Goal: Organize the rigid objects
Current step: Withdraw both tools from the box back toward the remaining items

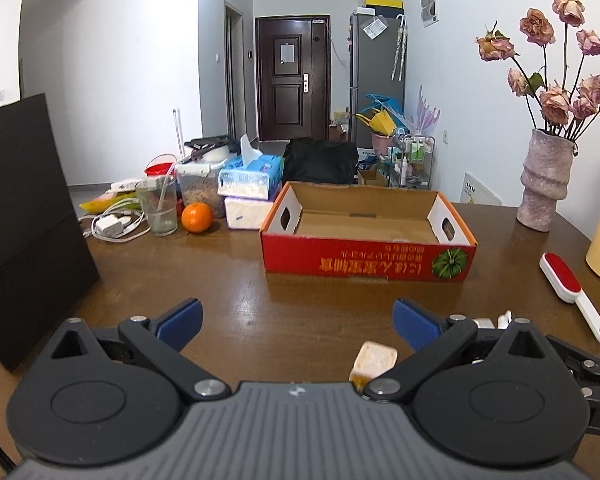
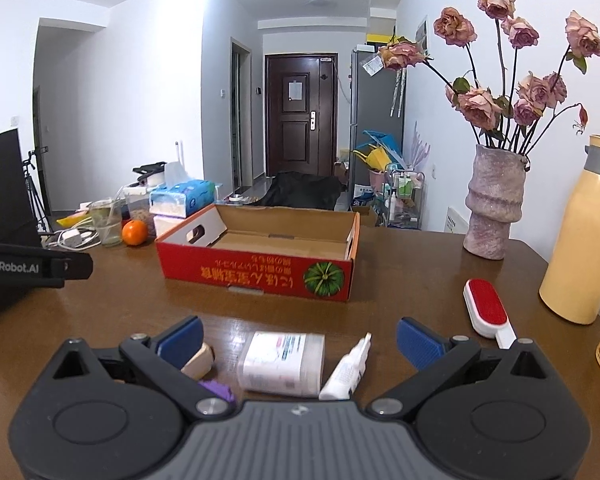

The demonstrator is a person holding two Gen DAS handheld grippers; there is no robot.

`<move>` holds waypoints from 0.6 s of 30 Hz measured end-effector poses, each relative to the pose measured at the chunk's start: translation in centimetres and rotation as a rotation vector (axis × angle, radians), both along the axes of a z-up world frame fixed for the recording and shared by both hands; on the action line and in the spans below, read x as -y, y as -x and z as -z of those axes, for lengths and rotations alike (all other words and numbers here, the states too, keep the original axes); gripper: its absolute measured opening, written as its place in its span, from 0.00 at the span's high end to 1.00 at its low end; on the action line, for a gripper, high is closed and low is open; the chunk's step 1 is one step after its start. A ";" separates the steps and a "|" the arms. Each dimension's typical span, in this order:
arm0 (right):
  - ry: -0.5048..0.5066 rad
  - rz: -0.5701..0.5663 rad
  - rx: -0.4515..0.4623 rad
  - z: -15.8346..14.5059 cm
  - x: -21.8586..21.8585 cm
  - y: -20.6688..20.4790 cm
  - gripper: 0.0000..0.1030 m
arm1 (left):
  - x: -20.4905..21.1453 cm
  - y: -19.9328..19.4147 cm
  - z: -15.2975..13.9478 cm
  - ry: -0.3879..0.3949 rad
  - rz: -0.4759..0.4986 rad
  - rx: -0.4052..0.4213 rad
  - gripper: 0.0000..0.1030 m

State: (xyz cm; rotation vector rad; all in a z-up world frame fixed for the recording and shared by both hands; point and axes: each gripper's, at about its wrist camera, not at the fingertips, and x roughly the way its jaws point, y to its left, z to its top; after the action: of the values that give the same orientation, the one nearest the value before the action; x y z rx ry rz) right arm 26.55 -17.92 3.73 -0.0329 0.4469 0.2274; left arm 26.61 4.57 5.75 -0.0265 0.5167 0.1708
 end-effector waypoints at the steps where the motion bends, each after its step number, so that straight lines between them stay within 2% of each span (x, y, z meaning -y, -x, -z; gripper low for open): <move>1: -0.001 -0.001 -0.003 0.2 0.0 0.4 0.00 | -0.1 0.5 0.2 0.004 -0.005 -0.003 0.00; 18: 0.014 -0.011 -0.045 3.5 1.0 5.9 0.00 | -0.4 7.3 3.8 0.040 -0.052 -0.022 0.00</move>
State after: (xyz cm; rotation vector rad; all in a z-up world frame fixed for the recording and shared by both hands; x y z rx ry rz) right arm 20.62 -18.96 0.28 -0.0440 0.4937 0.2360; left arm 19.32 4.99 1.95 -0.0767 0.5420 0.2118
